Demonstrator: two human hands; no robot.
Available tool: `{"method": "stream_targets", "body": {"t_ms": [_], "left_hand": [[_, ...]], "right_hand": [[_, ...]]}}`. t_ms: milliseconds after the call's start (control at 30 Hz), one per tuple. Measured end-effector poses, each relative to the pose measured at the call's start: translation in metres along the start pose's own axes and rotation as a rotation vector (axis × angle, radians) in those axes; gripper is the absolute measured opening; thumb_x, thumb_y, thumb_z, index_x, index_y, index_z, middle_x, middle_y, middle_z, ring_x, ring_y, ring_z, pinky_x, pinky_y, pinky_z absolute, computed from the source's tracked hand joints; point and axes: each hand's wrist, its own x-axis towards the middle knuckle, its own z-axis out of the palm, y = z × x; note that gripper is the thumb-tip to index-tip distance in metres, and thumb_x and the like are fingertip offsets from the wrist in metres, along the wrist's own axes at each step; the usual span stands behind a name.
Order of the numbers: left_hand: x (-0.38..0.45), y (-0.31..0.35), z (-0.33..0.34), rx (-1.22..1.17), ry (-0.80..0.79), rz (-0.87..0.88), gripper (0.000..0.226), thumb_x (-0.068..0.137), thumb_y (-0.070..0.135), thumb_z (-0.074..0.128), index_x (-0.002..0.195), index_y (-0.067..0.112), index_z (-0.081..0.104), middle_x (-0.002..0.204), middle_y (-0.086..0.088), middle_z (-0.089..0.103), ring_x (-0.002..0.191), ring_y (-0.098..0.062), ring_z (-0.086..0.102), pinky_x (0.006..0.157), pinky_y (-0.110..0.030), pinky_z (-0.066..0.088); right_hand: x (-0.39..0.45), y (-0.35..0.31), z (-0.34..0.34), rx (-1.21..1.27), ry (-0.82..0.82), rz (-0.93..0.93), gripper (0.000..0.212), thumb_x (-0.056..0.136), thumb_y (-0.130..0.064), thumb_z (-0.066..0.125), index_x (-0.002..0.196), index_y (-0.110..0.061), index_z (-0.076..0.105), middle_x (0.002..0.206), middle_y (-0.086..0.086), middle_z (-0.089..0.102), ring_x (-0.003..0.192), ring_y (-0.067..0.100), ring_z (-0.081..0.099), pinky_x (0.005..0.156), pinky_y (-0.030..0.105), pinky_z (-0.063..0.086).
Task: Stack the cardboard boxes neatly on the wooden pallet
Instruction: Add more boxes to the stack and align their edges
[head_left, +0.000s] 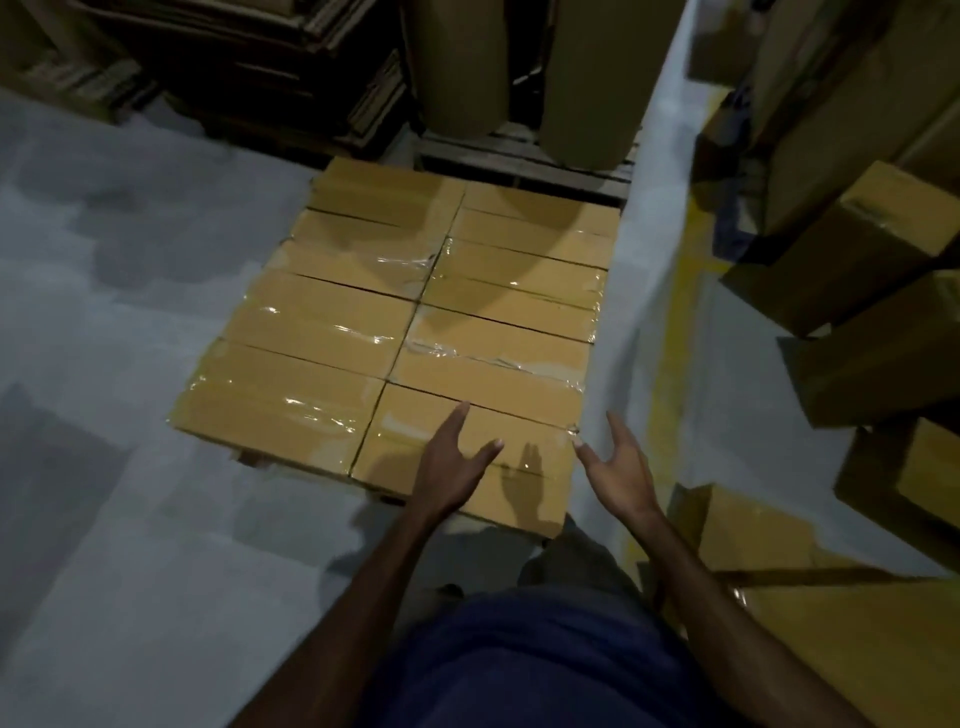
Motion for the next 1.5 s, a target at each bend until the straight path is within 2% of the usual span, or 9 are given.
{"method": "stream_targets", "body": {"t_ms": [300,467,533,600,633,700,767,1100,1500], "left_hand": [[-0.066,-0.015,-0.032,0.076,-0.191,0.118,0.08,0.095,0.053,0.072,0.163,0.028,0.037,0.168,0.002,0.038,0.152,-0.021,0.038,0.121,-0.045,0.036],[-0.091,0.006,-0.003,0.092,-0.385,0.214,0.078,0.095,0.055,0.071,0.161,0.026,0.041,0.165,0.003,0.043,0.15,-0.021,0.041,0.12,-0.042,0.036],[-0.104,0.017,0.016,0.104,-0.456,0.243,0.074,0.097,0.049,0.071,0.161,0.028,0.04,0.16,0.006,0.048,0.143,-0.007,0.049,0.112,-0.028,0.041],[-0.116,0.027,0.032,0.112,-0.525,0.277,0.07,0.099,0.042,0.071,0.161,0.027,0.04,0.139,0.012,0.06,0.112,0.022,0.057,0.089,-0.005,0.044],[-0.122,0.031,0.039,0.12,-0.549,0.302,0.07,0.099,0.043,0.071,0.16,0.028,0.04,0.136,0.013,0.062,0.111,0.022,0.057,0.089,-0.005,0.043],[-0.134,0.038,0.05,0.143,-0.58,0.357,0.074,0.097,0.05,0.072,0.161,0.029,0.041,0.157,0.008,0.051,0.142,-0.004,0.048,0.109,-0.024,0.039],[-0.143,0.044,0.062,0.154,-0.617,0.38,0.075,0.095,0.053,0.072,0.16,0.029,0.042,0.165,0.006,0.043,0.151,-0.017,0.04,0.115,-0.033,0.034],[-0.185,0.081,0.155,0.265,-0.715,0.443,0.08,0.093,0.057,0.072,0.161,0.029,0.041,0.165,0.002,0.042,0.151,-0.021,0.04,0.122,-0.045,0.036],[-0.217,0.127,0.288,0.511,-0.768,0.472,0.082,0.095,0.058,0.07,0.162,0.022,0.039,0.167,-0.002,0.04,0.15,-0.028,0.042,0.122,-0.048,0.037]], "right_hand": [[-0.134,0.006,0.009,0.133,0.225,0.138,0.073,0.103,-0.04,0.064,0.164,-0.021,0.029,0.166,0.002,0.036,0.149,0.026,0.039,0.111,0.034,0.034],[-0.202,0.042,-0.019,0.18,0.373,0.243,0.079,0.099,-0.051,0.064,0.165,-0.025,0.029,0.166,0.002,0.038,0.148,0.027,0.041,0.119,0.049,0.039],[-0.228,0.058,-0.029,0.213,0.432,0.296,0.075,0.102,-0.044,0.064,0.164,-0.02,0.03,0.166,0.003,0.038,0.149,0.027,0.039,0.12,0.047,0.037],[-0.25,0.076,-0.036,0.245,0.48,0.339,0.076,0.102,-0.043,0.065,0.164,-0.016,0.03,0.166,0.005,0.037,0.152,0.028,0.037,0.122,0.047,0.035],[-0.26,0.086,-0.038,0.263,0.501,0.367,0.078,0.101,-0.043,0.066,0.165,-0.016,0.029,0.167,0.005,0.036,0.152,0.028,0.036,0.122,0.047,0.035],[-0.277,0.104,-0.042,0.32,0.537,0.418,0.079,0.101,-0.042,0.067,0.165,-0.017,0.029,0.167,0.005,0.036,0.152,0.028,0.036,0.122,0.046,0.035],[-0.291,0.12,-0.047,0.366,0.57,0.469,0.079,0.101,-0.043,0.067,0.165,-0.018,0.028,0.168,0.005,0.035,0.152,0.028,0.035,0.121,0.044,0.036],[-0.348,0.223,-0.081,0.54,0.733,0.614,0.082,0.1,-0.046,0.066,0.166,-0.021,0.025,0.17,0.002,0.03,0.154,0.028,0.032,0.123,0.048,0.034],[-0.345,0.345,-0.152,0.64,0.696,0.703,0.079,0.1,-0.044,0.066,0.165,-0.019,0.028,0.169,0.005,0.032,0.153,0.03,0.034,0.122,0.048,0.035]]}}
